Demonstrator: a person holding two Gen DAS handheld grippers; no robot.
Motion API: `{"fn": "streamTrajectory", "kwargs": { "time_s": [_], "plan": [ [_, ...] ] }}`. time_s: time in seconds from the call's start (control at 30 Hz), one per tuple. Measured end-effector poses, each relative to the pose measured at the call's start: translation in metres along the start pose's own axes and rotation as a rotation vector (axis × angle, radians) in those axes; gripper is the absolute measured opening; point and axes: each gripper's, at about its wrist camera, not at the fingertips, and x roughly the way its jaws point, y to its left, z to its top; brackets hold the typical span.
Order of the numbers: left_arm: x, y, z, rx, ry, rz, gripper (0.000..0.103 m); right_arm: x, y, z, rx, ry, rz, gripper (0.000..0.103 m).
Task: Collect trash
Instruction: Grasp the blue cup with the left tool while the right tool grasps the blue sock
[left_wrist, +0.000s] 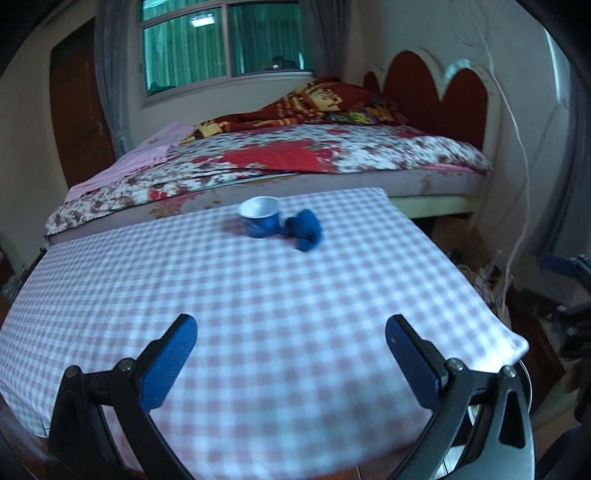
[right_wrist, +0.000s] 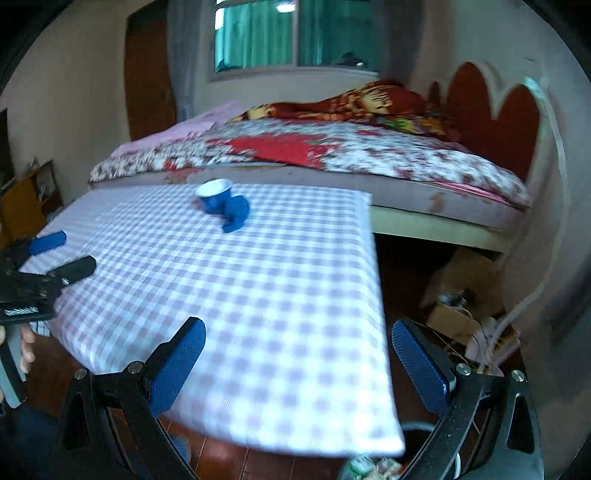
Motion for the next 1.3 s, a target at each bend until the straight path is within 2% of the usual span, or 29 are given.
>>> {"fn": "streamTrajectory", "kwargs": {
  "time_s": [0.1,0.27,0.33,0.4,0.6,0.73,0.8,0.87,0.97,1.1,1.3],
  "plan": [
    [0.028,0.033,0.002,-0.035,0.024,0.027,0.102,0.048,0.027,0.019,-0.094,0.049,0.02,0.102],
    [0.078,0.073,0.012,-0.052,0.053,0.085,0.102,0.126,0.051,0.066,-0.084,0.077,0.078,0.101],
    [0.092,0.084,0.016,-0.055,0.06,0.092,0.102,0.161,0.063,0.088,-0.079,0.071,0.093,0.085],
    [0.109,0.094,0.021,-0.045,0.065,0.11,0.102,0.192,0.072,0.102,-0.083,0.104,0.104,0.077],
    [0.156,0.103,0.033,-0.058,0.097,0.097,0.102,0.264,0.091,0.12,-0.112,0.176,0.096,0.076],
    [0.184,0.096,0.044,-0.056,0.116,0.078,0.102,0.288,0.084,0.125,-0.08,0.192,0.111,0.059],
    [0.193,0.089,0.049,-0.051,0.114,0.07,0.102,0.295,0.078,0.127,-0.058,0.191,0.127,0.058],
    [0.201,0.085,0.053,-0.059,0.121,0.054,0.102,0.299,0.077,0.13,-0.049,0.185,0.154,0.038],
    [0.212,0.076,0.06,-0.065,0.12,0.035,0.102,0.301,0.073,0.133,-0.058,0.172,0.154,0.035],
    [0.226,0.06,0.074,-0.058,0.103,0.031,0.102,0.298,0.051,0.14,-0.02,0.134,0.09,0.035],
    [0.254,0.045,0.093,-0.045,0.104,0.023,0.102,0.301,0.028,0.149,0.028,0.127,0.088,0.036]
  ]
}}
